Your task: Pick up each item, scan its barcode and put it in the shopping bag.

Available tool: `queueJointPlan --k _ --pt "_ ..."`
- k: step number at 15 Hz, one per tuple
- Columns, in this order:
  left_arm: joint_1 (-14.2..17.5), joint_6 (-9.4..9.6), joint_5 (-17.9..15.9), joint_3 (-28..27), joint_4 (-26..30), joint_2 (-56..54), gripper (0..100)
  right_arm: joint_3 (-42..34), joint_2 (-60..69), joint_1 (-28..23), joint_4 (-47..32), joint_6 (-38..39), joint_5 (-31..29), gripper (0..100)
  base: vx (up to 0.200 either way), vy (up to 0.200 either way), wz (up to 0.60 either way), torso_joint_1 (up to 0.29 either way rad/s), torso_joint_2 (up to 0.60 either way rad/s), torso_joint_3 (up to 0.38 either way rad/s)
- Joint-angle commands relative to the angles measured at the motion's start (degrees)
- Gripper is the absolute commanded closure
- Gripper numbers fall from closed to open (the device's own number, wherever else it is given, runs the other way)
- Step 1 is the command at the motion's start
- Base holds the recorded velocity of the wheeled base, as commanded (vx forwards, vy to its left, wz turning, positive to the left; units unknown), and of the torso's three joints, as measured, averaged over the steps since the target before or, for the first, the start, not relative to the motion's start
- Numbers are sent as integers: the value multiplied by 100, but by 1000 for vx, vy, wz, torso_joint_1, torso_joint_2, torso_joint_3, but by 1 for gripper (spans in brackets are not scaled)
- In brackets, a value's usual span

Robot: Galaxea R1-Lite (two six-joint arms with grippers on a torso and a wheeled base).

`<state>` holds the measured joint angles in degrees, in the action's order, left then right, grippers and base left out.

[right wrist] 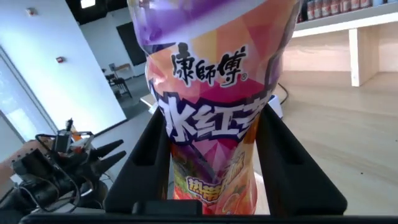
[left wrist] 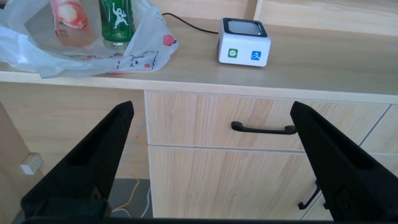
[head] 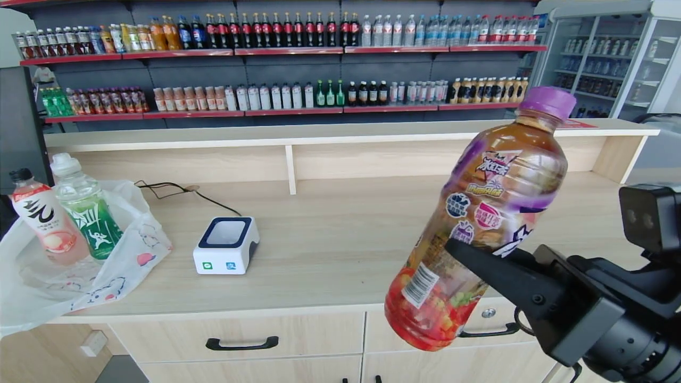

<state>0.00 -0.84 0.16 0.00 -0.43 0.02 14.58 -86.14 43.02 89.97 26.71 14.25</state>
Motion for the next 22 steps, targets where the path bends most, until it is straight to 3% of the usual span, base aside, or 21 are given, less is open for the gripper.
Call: queueJointPlan --k 1,7,13,22 --pt "0 5 2 0 -1 -2 0 -8 -61 92 3 476 16 100 0 0 0 0 0 0" --pt "0 5 2 0 -1 -2 0 -25 27 488 3 1996 16 100 0 0 0 0 0 0" --pt "0 5 -7 0 -1 -2 0 -263 546 980 3 2286 16 100 0 0 0 0 0 0" --pt "0 14 -7 0 -1 -2 0 -307 695 1007 3 2356 16 100 0 0 0 0 0 0"
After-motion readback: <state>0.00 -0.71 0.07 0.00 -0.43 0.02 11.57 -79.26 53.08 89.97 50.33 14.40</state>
